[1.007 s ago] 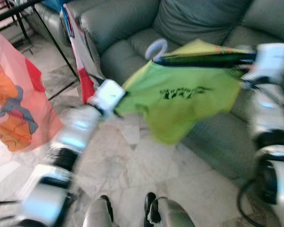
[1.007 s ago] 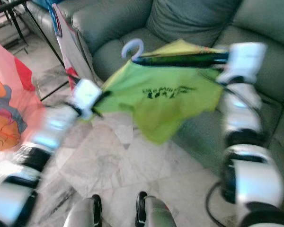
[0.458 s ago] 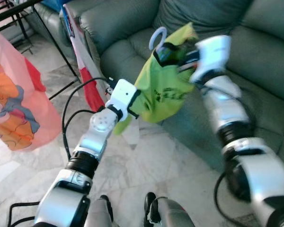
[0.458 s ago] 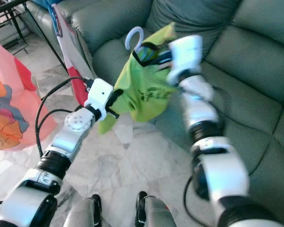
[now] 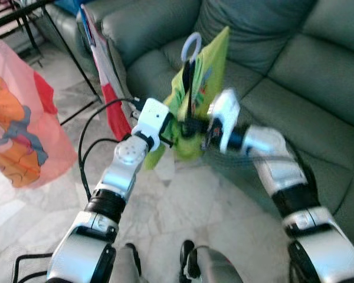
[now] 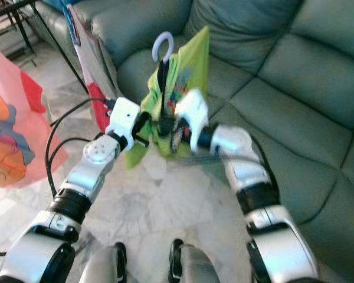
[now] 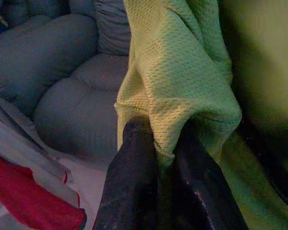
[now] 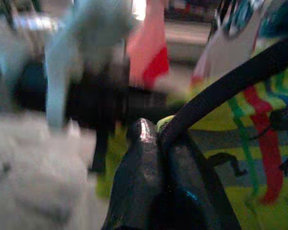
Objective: Hang hanger
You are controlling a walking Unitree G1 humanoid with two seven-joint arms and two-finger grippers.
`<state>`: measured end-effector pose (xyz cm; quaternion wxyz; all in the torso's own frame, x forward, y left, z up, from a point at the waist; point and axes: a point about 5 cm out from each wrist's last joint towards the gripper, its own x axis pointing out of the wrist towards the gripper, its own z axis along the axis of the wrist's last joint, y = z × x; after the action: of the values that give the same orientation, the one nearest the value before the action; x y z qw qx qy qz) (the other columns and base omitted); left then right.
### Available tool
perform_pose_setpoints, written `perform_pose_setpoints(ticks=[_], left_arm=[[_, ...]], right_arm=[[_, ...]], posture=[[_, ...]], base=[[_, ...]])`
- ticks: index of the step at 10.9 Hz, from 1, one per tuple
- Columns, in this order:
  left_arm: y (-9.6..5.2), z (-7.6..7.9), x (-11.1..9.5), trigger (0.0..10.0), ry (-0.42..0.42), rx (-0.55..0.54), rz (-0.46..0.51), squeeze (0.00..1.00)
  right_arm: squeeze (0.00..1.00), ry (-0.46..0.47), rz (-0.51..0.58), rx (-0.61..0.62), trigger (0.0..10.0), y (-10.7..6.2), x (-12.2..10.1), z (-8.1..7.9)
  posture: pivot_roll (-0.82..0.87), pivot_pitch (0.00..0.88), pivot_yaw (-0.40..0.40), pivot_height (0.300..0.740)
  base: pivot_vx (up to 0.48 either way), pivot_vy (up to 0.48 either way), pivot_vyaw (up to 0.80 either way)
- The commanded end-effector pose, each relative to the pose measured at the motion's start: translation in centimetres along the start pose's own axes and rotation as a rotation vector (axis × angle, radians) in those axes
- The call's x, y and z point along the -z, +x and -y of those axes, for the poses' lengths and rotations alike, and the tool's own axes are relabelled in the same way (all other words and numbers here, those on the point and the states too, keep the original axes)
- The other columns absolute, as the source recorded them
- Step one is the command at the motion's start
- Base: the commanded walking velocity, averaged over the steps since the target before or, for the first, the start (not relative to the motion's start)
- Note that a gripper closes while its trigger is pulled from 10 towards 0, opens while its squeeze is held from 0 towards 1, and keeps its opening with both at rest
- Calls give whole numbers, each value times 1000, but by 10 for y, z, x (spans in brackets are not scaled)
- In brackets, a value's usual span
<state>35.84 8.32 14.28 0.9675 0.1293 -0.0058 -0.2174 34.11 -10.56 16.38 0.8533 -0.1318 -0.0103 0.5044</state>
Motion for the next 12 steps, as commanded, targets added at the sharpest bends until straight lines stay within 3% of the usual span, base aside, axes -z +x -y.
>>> perform_pose_setpoints(ticks=[1,2,4,5,6,7,8,9,12], left_arm=[[3,-6,-12,0,-5,-26,40,0],[3,-10,-13,0,-4,-36,37,0],[3,-18,-12,0,5,-56,30,0],[2,-21,-11,0,7,-61,26,0],[2,-23,-11,0,18,-62,27,0],[2,-25,-11,0,55,-58,31,0],[1,-28,-11,0,96,-28,45,0],[-4,-28,-9,0,192,103,61,0],[-29,-39,11,0,343,379,5,0]], right_arm=[[576,-39,-61,8,10000,-2,7,-1],[1000,-47,-90,-16,10000,-11,10,-4],[1000,-115,-195,-135,10000,-28,20,-16],[1000,-183,-207,-130,10000,-36,19,-14],[1000,-186,-58,-52,10000,-42,-1,-4],[1000,-166,-25,-35,10000,-54,-9,2],[1000,-207,-92,-18,10000,-70,-6,10],[1000,-237,-131,35,10000,-86,-8,24],[1000,-354,-289,-70,10000,-106,-7,31]], posture=[[-112,177,-45,740],[-112,177,-45,740],[-112,179,-41,740],[-112,179,-41,740],[-111,180,-40,740],[-112,180,-38,740],[-119,181,-35,740],[-124,182,-32,740],[-116,184,-28,740]], base=[[0,0,0],[0,0,0],[0,0,0],[0,0,0],[0,0,0],[0,0,0],[0,0,0],[0,0,0],[0,0,0]])
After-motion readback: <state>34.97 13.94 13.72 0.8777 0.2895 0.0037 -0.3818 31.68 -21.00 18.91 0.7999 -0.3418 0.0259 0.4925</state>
